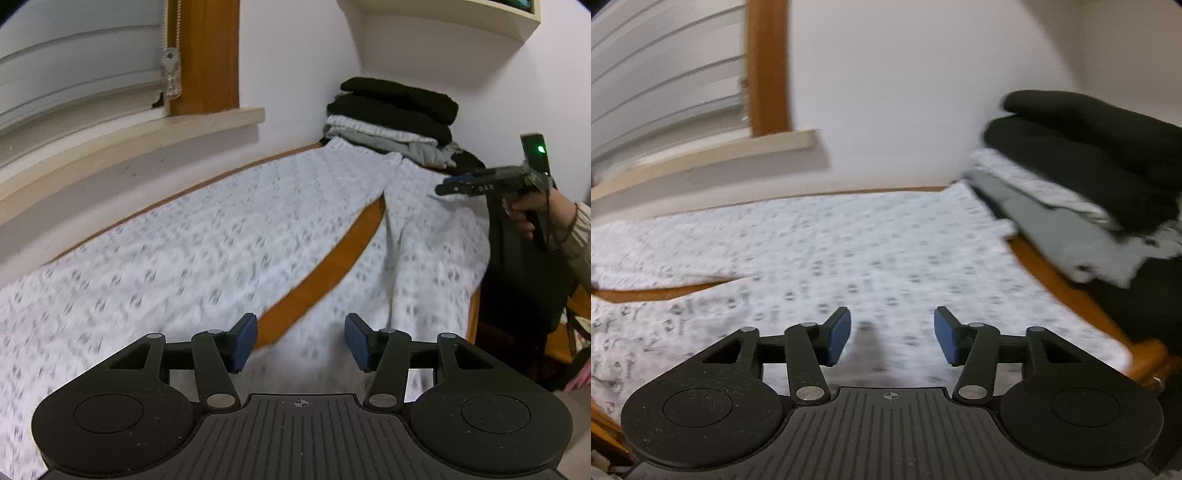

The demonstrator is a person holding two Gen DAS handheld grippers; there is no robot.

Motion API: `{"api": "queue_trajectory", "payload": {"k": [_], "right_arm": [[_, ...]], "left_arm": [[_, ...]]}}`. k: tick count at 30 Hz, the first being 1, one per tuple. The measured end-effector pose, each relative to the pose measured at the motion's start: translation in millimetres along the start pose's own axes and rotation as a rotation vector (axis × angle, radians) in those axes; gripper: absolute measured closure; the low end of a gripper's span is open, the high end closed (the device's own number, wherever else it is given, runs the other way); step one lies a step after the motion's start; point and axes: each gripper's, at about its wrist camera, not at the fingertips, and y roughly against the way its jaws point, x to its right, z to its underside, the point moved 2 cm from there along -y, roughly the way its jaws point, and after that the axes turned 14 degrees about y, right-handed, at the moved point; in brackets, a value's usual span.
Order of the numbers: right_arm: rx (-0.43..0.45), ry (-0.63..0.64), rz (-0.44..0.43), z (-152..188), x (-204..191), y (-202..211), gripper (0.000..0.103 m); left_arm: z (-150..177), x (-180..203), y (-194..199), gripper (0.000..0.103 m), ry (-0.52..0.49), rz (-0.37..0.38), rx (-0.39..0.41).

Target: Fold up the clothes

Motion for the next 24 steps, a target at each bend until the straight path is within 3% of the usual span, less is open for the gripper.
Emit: {"api": "queue_trajectory", "payload": {"k": [9, 10, 11, 13, 14, 17, 21, 24], "right_arm": [[-0.004, 0.080, -0.023, -5, -36, -14, 0.048], [-0.004, 0.078, -0.023, -5, -36, -15, 0.048], [-0.004, 0.077, -0.023, -5, -36, -15, 0.048], [0.000, 0.096, -0.010, -5, -36, -14, 0.048], [0.002, 0.104, -0.004, -5, -36, -13, 0.048], [-0.003, 0.095, -0.005, -4, -33, -11, 0.048], [-0.013, 0.097, -0.004, -5, -33, -10, 0.048], [-0.019, 0.114, -0.005, -10, -39, -11, 0.047]], "left_arm": [[19, -16, 15, 0.045, 0.033, -0.025, 0.007], [19, -18, 16, 0.052, 0.039, -0.023, 0.018], [19, -20, 18, 0.075, 0.045, -0.021, 0.029], [18, -21, 23, 0.098, 0.052, -0.015, 0.075], [15, -23, 28, 0.102, 0.077, -0.036, 0.115], [6, -31, 45, 0.103, 0.138, -0.064, 0.229], [7, -29, 44, 0.103, 0.143, -0.040, 0.186], [15, -26, 36, 0.077, 0.144, -0.032, 0.130]]}}
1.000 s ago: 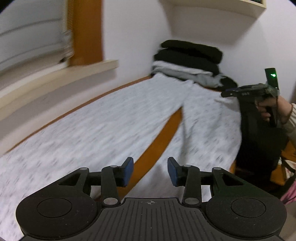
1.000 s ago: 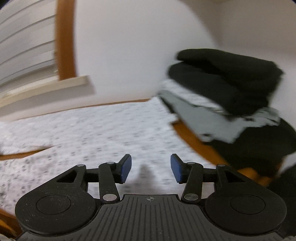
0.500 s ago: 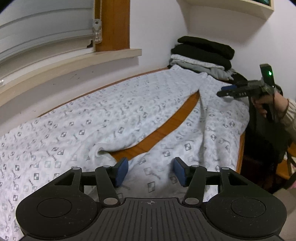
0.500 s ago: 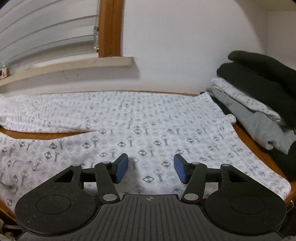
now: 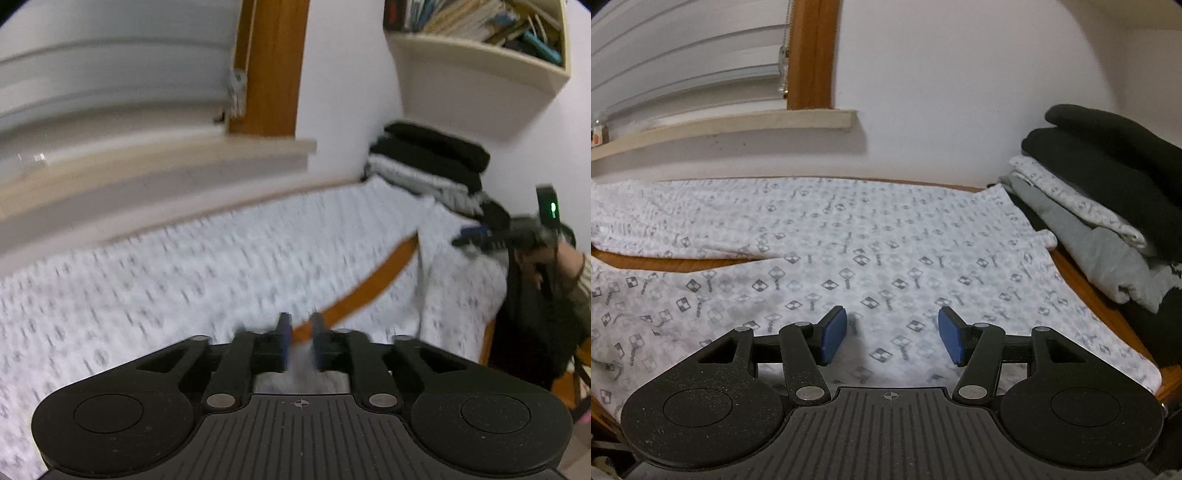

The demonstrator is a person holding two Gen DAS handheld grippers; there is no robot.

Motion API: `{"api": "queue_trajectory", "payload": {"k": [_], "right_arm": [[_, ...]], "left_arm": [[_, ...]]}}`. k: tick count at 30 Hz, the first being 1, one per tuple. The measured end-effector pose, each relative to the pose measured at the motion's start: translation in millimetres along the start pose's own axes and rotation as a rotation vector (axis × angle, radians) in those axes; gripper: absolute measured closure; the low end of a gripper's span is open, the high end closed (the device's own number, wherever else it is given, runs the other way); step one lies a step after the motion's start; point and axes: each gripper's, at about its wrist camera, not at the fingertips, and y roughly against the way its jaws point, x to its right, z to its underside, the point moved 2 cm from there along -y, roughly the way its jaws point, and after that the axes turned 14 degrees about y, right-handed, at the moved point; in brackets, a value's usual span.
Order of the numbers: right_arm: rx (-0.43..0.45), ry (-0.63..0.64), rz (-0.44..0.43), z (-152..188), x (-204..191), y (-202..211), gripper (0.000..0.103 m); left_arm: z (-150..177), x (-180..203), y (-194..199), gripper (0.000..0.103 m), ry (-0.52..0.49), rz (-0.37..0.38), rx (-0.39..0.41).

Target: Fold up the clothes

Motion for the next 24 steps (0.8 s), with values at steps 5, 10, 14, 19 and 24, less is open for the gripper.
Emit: {"api": "queue_trajectory", "payload": {"k": [5, 10, 14, 19, 24], "right_arm": [[0.013, -0.018, -0.042, -18, -10, -2, 0.047], [0.033, -0.077, -0.137, -41, -23, -11, 0.046], [-0.024, -0.053, -0.172, -51, -44, -26, 0.041], [-0.077, -0.102, -0.146, -50, -49, -36, 0.042], [-0.053, -0.192, -0.139, -50, -46, -36, 0.042]], "left_arm": [[12, 3, -5, 0.066, 0.007, 0.014, -0.027], [19, 11, -7, 0.066, -0.031, 0.017, -0.025], [23, 15, -6, 0.101, -0.065, -0.001, 0.005], [28, 26, 11, 0.101, -0.091, 0.066, 0.037], [38, 32, 15, 0.101, -0.088, 0.095, 0.012]]}}
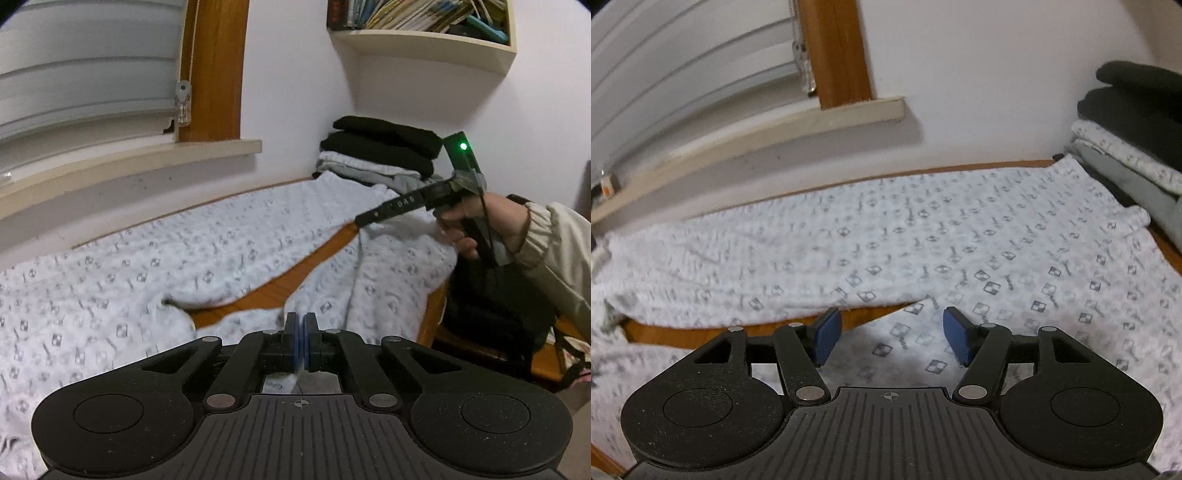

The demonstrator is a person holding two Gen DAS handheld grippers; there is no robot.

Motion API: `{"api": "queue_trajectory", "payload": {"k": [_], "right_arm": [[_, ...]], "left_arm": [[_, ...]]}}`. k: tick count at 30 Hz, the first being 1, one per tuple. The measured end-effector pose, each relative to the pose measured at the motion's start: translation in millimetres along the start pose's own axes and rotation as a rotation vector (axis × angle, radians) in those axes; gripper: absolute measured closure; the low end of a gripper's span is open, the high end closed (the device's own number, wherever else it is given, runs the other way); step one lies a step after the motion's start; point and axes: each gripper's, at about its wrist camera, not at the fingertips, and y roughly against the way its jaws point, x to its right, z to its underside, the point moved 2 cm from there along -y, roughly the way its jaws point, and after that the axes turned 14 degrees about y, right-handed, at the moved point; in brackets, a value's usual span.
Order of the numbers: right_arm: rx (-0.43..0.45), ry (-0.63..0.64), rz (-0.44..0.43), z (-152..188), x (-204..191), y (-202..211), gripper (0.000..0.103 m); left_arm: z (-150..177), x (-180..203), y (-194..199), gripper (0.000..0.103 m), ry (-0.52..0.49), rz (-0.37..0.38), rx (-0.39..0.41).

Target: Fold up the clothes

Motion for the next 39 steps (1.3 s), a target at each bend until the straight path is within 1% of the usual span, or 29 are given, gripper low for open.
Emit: {"api": "queue_trajectory", "payload": {"k": [5, 6, 7, 8, 9, 10, 13, 16, 20, 21, 22, 23, 25, 27, 29, 31, 32, 33, 34, 35, 37, 39], "right_arm": [[0.007, 0.023, 0.039, 1, -9, -4, 0.042], [0.008, 0.031, 0.046, 1, -10, -4, 0.047], [0.015, 0.032, 0.045, 1, -9, -3, 0.067], [0.021, 0.032, 0.044, 2, -8, -1, 0.078], [0.027, 0.033, 0.043, 2, -7, 0, 0.092], [0.033, 0.034, 0.042, 2, -6, 2, 0.098], [0.053, 0.037, 0.046, 5, -1, 15, 0.101], [0.056, 0.065, 0.045, 13, 2, 41, 0.102], [0.031, 0.103, 0.046, 26, -2, 75, 0.102], [0.024, 0.109, 0.053, 29, -2, 80, 0.102], [0.018, 0.114, 0.061, 32, -1, 86, 0.102], [0.011, 0.119, 0.068, 35, -1, 92, 0.102], [-0.003, 0.110, 0.061, 41, 0, 98, 0.102], [-0.018, 0.107, 0.051, 46, -1, 101, 0.102], [-0.005, 0.090, 0.058, 43, 2, 99, 0.101], [0.015, 0.060, 0.059, 35, 7, 94, 0.097], [0.027, 0.041, 0.057, 30, 10, 91, 0.091], [0.039, 0.021, 0.056, 24, 13, 87, 0.077], [0.046, -0.003, 0.062, 18, 18, 79, 0.061], [0.043, -0.020, 0.071, 14, 24, 71, 0.057], [0.015, -0.045, 0.118, 9, 37, 49, 0.056], [-0.001, -0.101, 0.128, 9, 50, 30, 0.056]], "left_arm": [[8, -5, -2, 0.101, 0.023, 0.003, -0.024], [9, -5, -3, 0.101, 0.023, 0.004, -0.027], [10, -5, -2, 0.101, 0.024, 0.005, -0.027], [10, -6, -2, 0.100, 0.025, 0.006, -0.028], [10, -5, -1, 0.100, 0.022, 0.006, -0.030], [10, -4, -1, 0.100, 0.021, 0.008, -0.031], [10, -4, 0, 0.100, 0.023, 0.012, -0.036], [4, -8, 4, 0.099, 0.034, 0.027, -0.041], [-15, -13, 8, 0.099, 0.034, 0.014, -0.006], [-22, -15, 7, 0.097, 0.030, 0.010, 0.003], [-28, -16, 3, 0.090, 0.025, 0.008, 0.007], [-33, -18, -1, 0.086, 0.020, 0.006, 0.012], [-41, -18, -16, 0.085, -0.004, -0.001, -0.011], [-44, -19, -34, 0.086, -0.006, -0.003, -0.045], [-42, -18, -43, 0.085, 0.001, 0.026, -0.071], [-39, -14, -49, 0.085, -0.002, 0.048, -0.086], [-37, -12, -51, 0.085, -0.007, 0.054, -0.089], [-36, -9, -53, 0.085, -0.012, 0.061, -0.093], [-35, -7, -54, 0.085, -0.016, 0.066, -0.097], [-35, -4, -56, 0.085, -0.020, 0.070, -0.100], [-34, -1, -59, 0.085, -0.026, 0.080, -0.111], [-31, 1, -61, 0.085, -0.032, 0.089, -0.122]]}}
